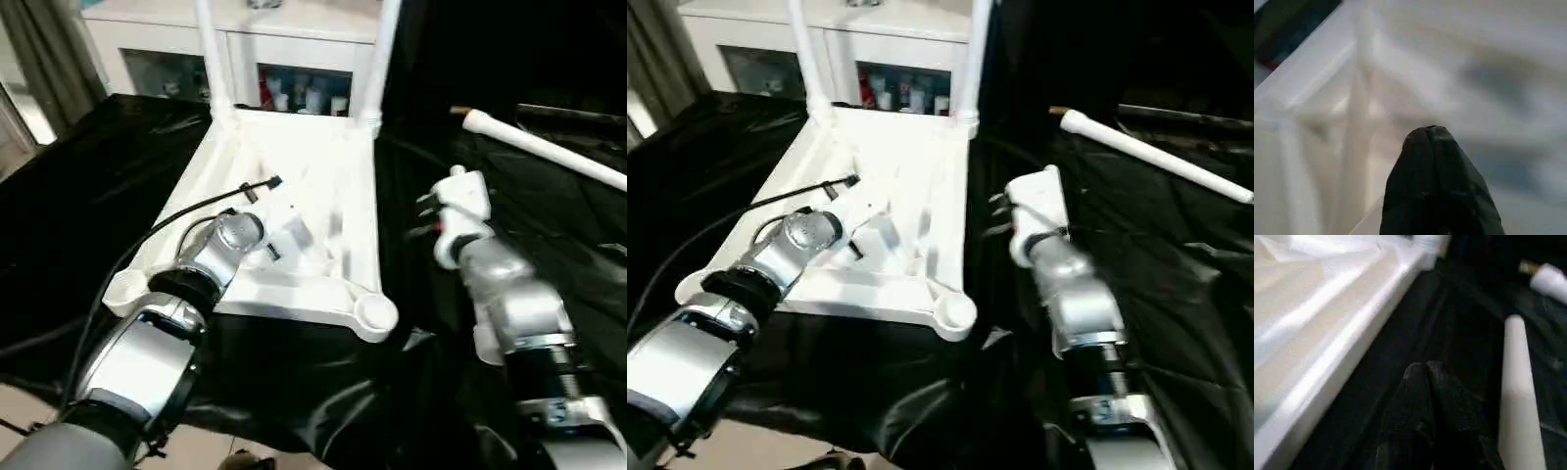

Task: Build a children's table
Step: Rotate table base, then pick table leg

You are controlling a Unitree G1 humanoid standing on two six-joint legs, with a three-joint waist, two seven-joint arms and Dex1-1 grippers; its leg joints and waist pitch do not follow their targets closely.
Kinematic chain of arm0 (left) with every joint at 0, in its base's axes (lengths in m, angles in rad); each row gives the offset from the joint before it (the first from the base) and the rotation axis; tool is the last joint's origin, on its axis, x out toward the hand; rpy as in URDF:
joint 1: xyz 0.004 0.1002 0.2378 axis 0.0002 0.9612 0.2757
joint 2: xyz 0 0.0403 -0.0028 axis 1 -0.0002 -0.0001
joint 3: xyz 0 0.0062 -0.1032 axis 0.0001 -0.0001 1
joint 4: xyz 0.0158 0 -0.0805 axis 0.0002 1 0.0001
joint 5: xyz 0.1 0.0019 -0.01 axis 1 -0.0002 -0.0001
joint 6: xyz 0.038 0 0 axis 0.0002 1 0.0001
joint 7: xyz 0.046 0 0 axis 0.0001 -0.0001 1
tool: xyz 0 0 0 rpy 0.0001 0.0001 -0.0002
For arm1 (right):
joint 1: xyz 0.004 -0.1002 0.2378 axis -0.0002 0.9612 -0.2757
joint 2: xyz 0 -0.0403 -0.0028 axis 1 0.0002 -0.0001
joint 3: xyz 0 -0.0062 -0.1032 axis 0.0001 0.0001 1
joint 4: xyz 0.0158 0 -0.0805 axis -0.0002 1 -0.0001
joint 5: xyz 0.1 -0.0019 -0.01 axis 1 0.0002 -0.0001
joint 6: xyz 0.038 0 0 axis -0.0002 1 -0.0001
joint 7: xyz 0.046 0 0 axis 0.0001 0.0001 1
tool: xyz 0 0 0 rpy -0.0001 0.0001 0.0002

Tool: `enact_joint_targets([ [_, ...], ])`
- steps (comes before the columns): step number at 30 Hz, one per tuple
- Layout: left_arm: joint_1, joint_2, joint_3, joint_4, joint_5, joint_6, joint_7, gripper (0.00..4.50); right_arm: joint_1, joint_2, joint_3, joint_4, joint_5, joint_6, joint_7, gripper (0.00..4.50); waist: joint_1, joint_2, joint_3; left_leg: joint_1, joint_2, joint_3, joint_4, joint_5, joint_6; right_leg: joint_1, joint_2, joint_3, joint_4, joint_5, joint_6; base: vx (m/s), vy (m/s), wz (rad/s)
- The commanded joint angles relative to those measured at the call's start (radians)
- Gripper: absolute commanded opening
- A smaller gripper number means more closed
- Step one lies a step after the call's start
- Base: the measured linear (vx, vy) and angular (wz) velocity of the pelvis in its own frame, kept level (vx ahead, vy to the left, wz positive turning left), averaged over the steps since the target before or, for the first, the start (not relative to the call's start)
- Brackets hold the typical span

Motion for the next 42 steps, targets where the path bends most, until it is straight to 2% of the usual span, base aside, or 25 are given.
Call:
enact_joint_targets([
  [1, 0.019, -0.008, 0.044, -0.091, -0.081, -0.022, -0.100, 0.00, -0.026, -0.011, -0.052, -0.035, 0.018, 0.061, -0.013, 0.18, 0.003, 0.002, -0.085, 0.023, 0.031, -0.014, -0.060, -0.192, 0.006, 0.057, -0.083, 0.047, -0.071, -0.131, -0.217, 0.000, 0.000, 0.00],
  [2, 0.042, -0.009, 0.056, -0.152, -0.117, -0.018, -0.149, 0.00, -0.038, -0.018, -0.069, -0.030, 0.026, 0.076, -0.019, 0.28, 0.005, 0.003, -0.086, 0.023, 0.033, -0.014, -0.060, -0.189, 0.007, 0.058, -0.086, 0.048, -0.070, -0.128, -0.223, 0.000, 0.000, 0.00],
  [3, 0.094, -0.001, 0.061, -0.287, -0.177, 0.008, -0.224, 0.00, -0.059, -0.039, -0.086, -0.020, 0.024, 0.108, -0.027, 0.28, 0.006, 0.002, -0.086, 0.023, 0.035, -0.016, -0.060, -0.185, 0.006, 0.060, -0.089, 0.048, -0.066, -0.121, -0.230, 0.000, 0.000, 0.00],
  [4, 0.112, 0.003, 0.060, -0.336, -0.194, 0.024, -0.243, 0.00, -0.064, -0.046, -0.090, -0.017, 0.022, 0.118, -0.029, 0.39, 0.008, -0.003, -0.086, 0.020, 0.038, -0.015, -0.061, -0.166, 0.007, 0.061, -0.090, 0.047, -0.060, -0.108, -0.246, 0.000, 0.000, 0.00],
  [6, 0.135, 0.009, 0.062, -0.396, -0.212, 0.048, -0.256, 0.00, -0.068, -0.054, -0.096, -0.021, 0.023, 0.137, -0.031, 0.46, 0.003, 0.002, -0.085, 0.024, 0.036, -0.011, -0.060, -0.177, 0.001, 0.056, -0.084, 0.048, -0.060, -0.120, -0.234, 0.000, 0.000, 0.00],
  [7, 0.164, 0.014, 0.072, -0.474, -0.238, 0.078, -0.264, 0.00, -0.070, -0.063, -0.104, -0.033, 0.026, 0.170, -0.034, 0.62, -0.001, -0.008, -0.083, 0.023, 0.033, -0.009, -0.061, -0.185, 0.002, 0.056, -0.082, 0.048, -0.065, -0.146, -0.218, 0.000, 0.000, 0.00],
  [9, 0.193, 0.020, 0.088, -0.553, -0.268, 0.119, -0.264, 0.00, -0.071, -0.074, -0.113, -0.046, 0.028, 0.207, -0.034, 0.80, -0.001, -0.005, -0.080, 0.022, 0.037, -0.011, -0.063, -0.187, -0.001, 0.057, -0.087, 0.048, -0.065, -0.180, -0.211, 0.000, 0.000, 0.00],
  [10, 0.227, 0.030, 0.105, -0.635, -0.297, 0.166, -0.270, 0.21, -0.068, -0.085, -0.121, -0.068, 0.028, 0.253, -0.035, 0.86, -0.004, -0.012, -0.079, 0.024, 0.034, -0.008, -0.062, -0.190, -0.004, 0.055, -0.083, 0.048, -0.069, -0.210, -0.196, 0.000, 0.000, 0.00],
  [12, 0.264, 0.048, 0.114, -0.707, -0.317, 0.219, -0.279, 0.42, -0.057, -0.087, -0.139, -0.097, 0.039, 0.301, -0.033, 1.03, -0.006, -0.008, -0.077, 0.024, 0.036, -0.011, -0.065, -0.188, -0.007, 0.053, -0.083, 0.049, -0.071, -0.247, -0.178, 0.000, 0.000, 0.00],
  [13, 0.342, 0.082, 0.126, -0.855, -0.346, 0.315, -0.304, 0.42, -0.038, -0.090, -0.165, -0.147, 0.057, 0.383, -0.036, 1.09, -0.009, -0.007, -0.075, 0.024, 0.034, -0.008, -0.065, -0.194, -0.010, 0.049, -0.079, 0.049, -0.073, -0.260, -0.169, 0.000, 0.000, 0.00],
  [14, 0.342, 0.082, 0.126, -0.855, -0.346, 0.315, -0.304, 0.48, -0.038, -0.090, -0.165, -0.147, 0.057, 0.383, -0.036, 1.15, -0.011, -0.006, -0.077, 0.022, 0.039, -0.012, -0.068, -0.180, -0.011, 0.053, -0.081, 0.050, -0.069, -0.244, -0.163, 0.000, 0.000, 0.00],
  [15, 0.406, 0.108, 0.125, -0.961, -0.368, 0.373, -0.325, 0.60, -0.018, -0.094, -0.179, -0.182, 0.065, 0.438, -0.038, 1.24, -0.015, -0.004, -0.075, 0.025, 0.038, -0.010, -0.067, -0.190, -0.017, 0.046, -0.077, 0.050, -0.069, -0.252, -0.160, 0.000, 0.000, 0.00],
  [18, 0.469, 0.137, 0.117, -1.055, -0.400, 0.414, -0.349, 0.87, 0.004, -0.095, -0.200, -0.205, 0.076, 0.479, -0.035, 1.52, -0.020, -0.001, -0.073, 0.029, 0.033, -0.009, -0.070, -0.226, -0.036, 0.040, -0.072, 0.050, -0.078, -0.308, -0.133, 0.000, 0.000, 0.00],
  [19, 0.504, 0.154, 0.112, -1.111, -0.420, 0.447, -0.359, 0.93, 0.014, -0.099, -0.208, -0.212, 0.077, 0.500, -0.033, 1.58, -0.020, -0.006, -0.072, 0.031, 0.032, -0.007, -0.070, -0.235, -0.038, 0.037, -0.071, 0.050, -0.082, -0.321, -0.130, 0.000, 0.000, 0.00],
  [20, 0.519, 0.163, 0.108, -1.135, -0.428, 0.459, -0.367, 1.03, 0.018, -0.100, -0.211, -0.212, 0.079, 0.507, -0.031, 1.66, -0.019, -0.003, -0.071, 0.029, 0.034, -0.010, -0.072, -0.236, -0.042, 0.039, -0.073, 0.050, -0.079, -0.323, -0.129, 0.000, 0.000, 0.00],
  [21, 0.584, 0.203, 0.089, -1.239, -0.462, 0.519, -0.394, 1.18, 0.032, -0.105, -0.222, -0.213, 0.086, 0.546, -0.020, 1.76, -0.020, -0.012, -0.071, 0.030, 0.036, -0.010, -0.072, -0.242, -0.045, 0.039, -0.074, 0.050, -0.077, -0.327, -0.129, 0.000, 0.000, 0.00],
  [22, 0.615, 0.221, 0.085, -1.299, -0.479, 0.563, -0.402, 1.26, 0.036, -0.107, -0.224, -0.219, 0.094, 0.573, -0.013, 1.85, -0.023, -0.014, -0.067, 0.026, 0.037, -0.010, -0.076, -0.244, -0.042, 0.038, -0.074, 0.051, -0.078, -0.336, -0.125, 0.000, 0.000, 0.00],
  [24, 0.654, 0.247, 0.084, -1.392, -0.514, 0.639, -0.410, 1.34, 0.035, -0.113, -0.217, -0.225, 0.109, 0.642, 0.004, 1.97, -0.025, -0.014, -0.067, 0.029, 0.032, -0.009, -0.072, -0.239, -0.044, 0.037, -0.070, 0.051, -0.075, -0.342, -0.119, 0.000, 0.000, 0.00],
  [27, 0.663, 0.258, 0.083, -1.423, -0.520, 0.661, -0.413, 1.64, 0.034, -0.114, -0.217, -0.230, 0.105, 0.662, 0.000, 2.22, -0.024, -0.013, -0.064, 0.031, 0.028, -0.007, -0.071, -0.254, -0.047, 0.032, -0.071, 0.051, -0.088, -0.410, -0.091, 0.000, 0.000, 0.00],
  [28, 0.676, 0.277, 0.078, -1.462, -0.524, 0.695, -0.418, 1.74, 0.031, -0.116, -0.225, -0.244, 0.105, 0.684, -0.005, 2.34, -0.023, -0.019, -0.063, 0.029, 0.028, -0.009, -0.072, -0.254, -0.047, 0.034, -0.073, 0.050, -0.089, -0.434, -0.077, 0.000, 0.000, 0.00],
  [29, 0.678, 0.281, 0.077, -1.469, -0.524, 0.700, -0.420, 1.79, 0.032, -0.117, -0.226, -0.248, 0.105, 0.688, -0.005, 2.41, -0.022, -0.016, -0.064, 0.029, 0.029, -0.011, -0.072, -0.250, -0.051, 0.034, -0.073, 0.051, -0.088, -0.439, -0.066, 0.000, 0.000, 0.00],
  [31, 0.687, 0.291, 0.074, -1.502, -0.535, 0.728, -0.417, 1.94, 0.035, -0.123, -0.230, -0.270, 0.106, 0.708, -0.006, 2.56, -0.025, -0.020, -0.062, 0.030, 0.027, -0.009, -0.072, -0.257, -0.054, 0.030, -0.071, 0.050, -0.092, -0.461, -0.051, 0.000, 0.000, 0.00],
  [32, 0.691, 0.292, 0.077, -1.520, -0.545, 0.744, -0.409, 1.94, 0.039, -0.125, -0.232, -0.287, 0.110, 0.723, -0.007, 2.56, -0.024, -0.017, -0.062, 0.031, 0.026, -0.010, -0.072, -0.258, -0.056, 0.030, -0.070, 0.049, -0.093, -0.470, -0.044, 0.000, 0.000, 0.00],
  [37, 0.686, 0.276, 0.090, -1.523, -0.540, 0.792, -0.352, 2.31, 0.061, -0.124, -0.230, -0.358, 0.120, 0.782, -0.001, 2.93, -0.024, -0.019, -0.064, 0.028, 0.024, -0.010, -0.071, -0.238, -0.057, 0.031, -0.067, 0.050, -0.093, -0.455, -0.024, 0.000, 0.000, 0.00],
  [42, 0.684, 0.275, 0.090, -1.527, -0.545, 0.818, -0.337, 2.73, 0.066, -0.126, -0.219, -0.375, 0.125, 0.794, 0.004, 3.34, -0.023, -0.017, -0.069, 0.026, 0.024, -0.010, -0.069, -0.212, -0.060, 0.034, -0.066, 0.050, -0.087, -0.393, -0.036, 0.000, 0.000, 0.00],
])
